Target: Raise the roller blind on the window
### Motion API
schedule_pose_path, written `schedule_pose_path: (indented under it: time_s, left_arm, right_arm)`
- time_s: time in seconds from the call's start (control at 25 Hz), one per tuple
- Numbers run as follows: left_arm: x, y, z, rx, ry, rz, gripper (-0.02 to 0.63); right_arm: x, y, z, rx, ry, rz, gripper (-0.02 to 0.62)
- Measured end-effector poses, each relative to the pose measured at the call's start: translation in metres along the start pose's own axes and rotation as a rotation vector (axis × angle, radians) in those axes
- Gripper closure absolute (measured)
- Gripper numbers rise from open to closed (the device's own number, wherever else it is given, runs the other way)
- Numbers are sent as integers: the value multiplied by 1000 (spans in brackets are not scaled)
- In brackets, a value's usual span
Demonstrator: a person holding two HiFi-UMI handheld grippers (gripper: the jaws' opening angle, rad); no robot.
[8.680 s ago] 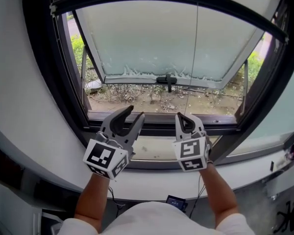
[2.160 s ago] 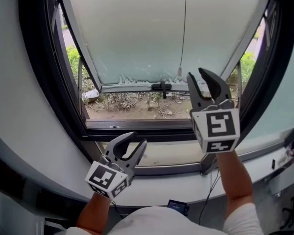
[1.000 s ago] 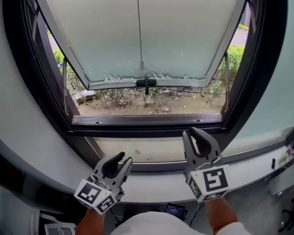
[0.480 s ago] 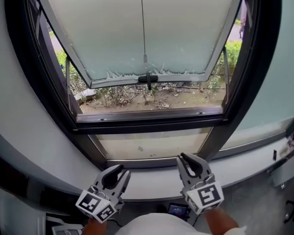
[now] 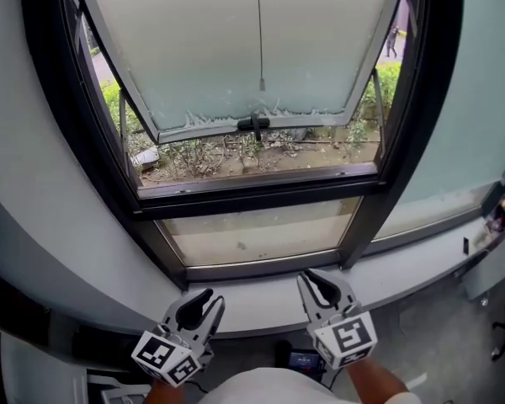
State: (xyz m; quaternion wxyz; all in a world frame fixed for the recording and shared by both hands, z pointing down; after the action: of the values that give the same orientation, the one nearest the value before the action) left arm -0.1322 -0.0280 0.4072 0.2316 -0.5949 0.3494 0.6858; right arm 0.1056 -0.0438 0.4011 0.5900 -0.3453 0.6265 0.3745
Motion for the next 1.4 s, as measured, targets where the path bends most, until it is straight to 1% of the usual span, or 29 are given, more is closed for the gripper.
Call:
schedule_pose_path:
  time_s: [0.56,0.76,0.88,1.16,1.4]
  left_arm:
    - [-14,-24,36,-79,14,29,494]
    - [-19,-31,46,-106,25,34,494]
    - [-19,-34,48,-109,26,40,494]
    - [-14,-36,43,-90,16,45,494]
    - [-18,-50,26,-83,18,64,494]
  right_arm:
    - [-9,36,48,-110,69,-12,549]
    - [-19,47,64,-124,82,-16,552]
    - [-15,48,67,-142,102,-28,552]
    - [-15,41,64,-103,103,-23,552]
    - [-15,24,66,-79,122,-24,552]
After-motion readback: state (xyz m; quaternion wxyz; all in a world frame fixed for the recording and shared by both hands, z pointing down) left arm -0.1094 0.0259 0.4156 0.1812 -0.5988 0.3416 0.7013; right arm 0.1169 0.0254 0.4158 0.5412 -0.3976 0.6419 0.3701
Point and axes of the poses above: the fingertips, and each gripper's own axes: z backward along the fingers, y to its left, x out of its top, the point moved 6 cm from there along z, backward along the fingers, and after that the axes turned 4 degrees about -y, right-handed, at the moved point
